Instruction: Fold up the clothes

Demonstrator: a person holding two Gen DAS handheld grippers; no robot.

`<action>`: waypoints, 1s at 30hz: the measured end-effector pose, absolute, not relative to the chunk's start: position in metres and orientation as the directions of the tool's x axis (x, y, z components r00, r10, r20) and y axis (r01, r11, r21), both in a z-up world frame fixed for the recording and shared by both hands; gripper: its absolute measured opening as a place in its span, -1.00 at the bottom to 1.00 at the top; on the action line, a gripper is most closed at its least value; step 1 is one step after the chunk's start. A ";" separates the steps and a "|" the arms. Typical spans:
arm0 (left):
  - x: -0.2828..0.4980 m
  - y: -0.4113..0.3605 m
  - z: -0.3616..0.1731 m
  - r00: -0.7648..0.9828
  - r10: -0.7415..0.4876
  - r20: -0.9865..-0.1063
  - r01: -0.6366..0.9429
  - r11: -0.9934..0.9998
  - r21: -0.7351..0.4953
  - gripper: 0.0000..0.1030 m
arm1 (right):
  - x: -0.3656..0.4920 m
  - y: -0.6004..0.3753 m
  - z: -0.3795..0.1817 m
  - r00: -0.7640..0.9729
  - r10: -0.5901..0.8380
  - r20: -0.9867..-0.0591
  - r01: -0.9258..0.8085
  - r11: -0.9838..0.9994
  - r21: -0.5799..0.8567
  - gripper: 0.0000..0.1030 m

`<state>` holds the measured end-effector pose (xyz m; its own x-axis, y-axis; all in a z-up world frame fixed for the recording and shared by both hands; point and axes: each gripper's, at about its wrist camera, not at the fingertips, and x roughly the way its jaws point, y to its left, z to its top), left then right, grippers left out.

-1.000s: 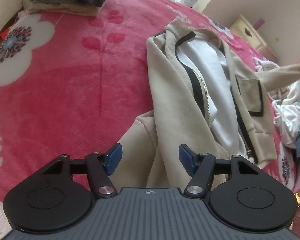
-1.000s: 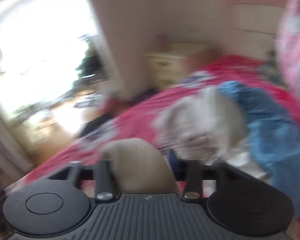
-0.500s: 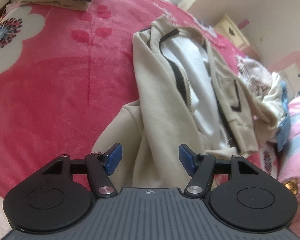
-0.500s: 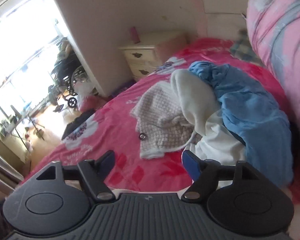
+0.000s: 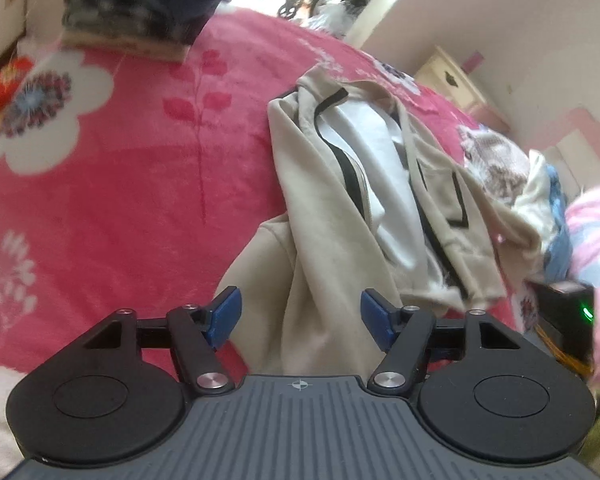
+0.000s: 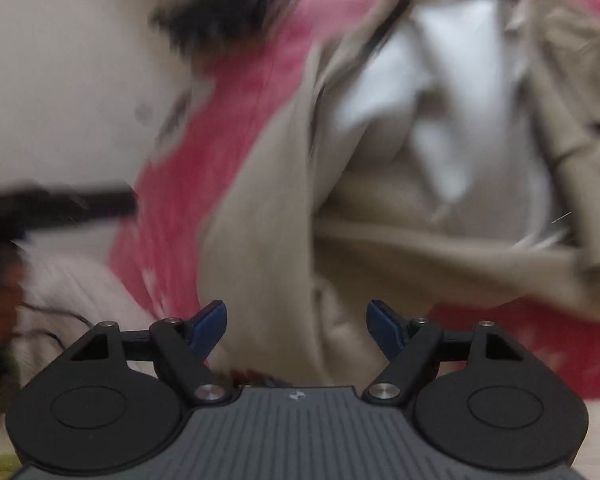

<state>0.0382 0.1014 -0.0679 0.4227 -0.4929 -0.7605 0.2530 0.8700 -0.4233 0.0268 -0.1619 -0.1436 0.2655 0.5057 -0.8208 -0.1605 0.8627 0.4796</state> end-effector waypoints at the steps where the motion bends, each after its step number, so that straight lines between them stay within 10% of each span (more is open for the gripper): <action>1: 0.032 0.102 -0.067 0.426 -0.486 -0.763 0.274 0.873 -0.403 0.30 | 0.026 -0.158 -0.144 0.255 0.526 -0.812 -0.165 0.851 0.499 0.00; 4: 0.014 0.099 -0.068 0.426 -0.495 -0.758 0.354 0.862 -0.364 0.30 | 0.025 -0.156 -0.134 0.251 0.607 -0.754 -0.167 0.795 0.584 -0.85; 13: 0.000 0.051 -0.067 0.485 -0.579 -0.656 0.559 0.782 -0.277 0.61 | 0.042 -0.222 -0.073 0.559 0.820 -0.126 -0.066 0.195 0.979 -0.85; 26: 0.031 0.105 -0.089 0.473 -0.580 -0.664 0.300 0.814 -0.497 0.37 | 0.206 -0.095 -0.003 0.399 0.858 -0.322 -0.130 0.401 0.907 -0.83; 29: 0.035 0.110 -0.093 0.459 -0.557 -0.692 0.279 0.830 -0.483 0.40 | 0.261 -0.027 0.049 0.379 0.864 -0.331 -0.298 0.453 0.840 -0.43; 30: 0.038 0.112 -0.093 0.457 -0.554 -0.696 0.274 0.832 -0.482 0.44 | 0.267 -0.017 0.051 0.380 0.851 -0.361 -0.323 0.488 0.811 -0.02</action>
<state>0.0377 0.1115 -0.0932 0.4572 -0.5538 -0.6959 0.2739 0.8321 -0.4823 0.2670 -0.0167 0.0512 0.3802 0.8515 -0.3612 -0.3231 0.4882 0.8107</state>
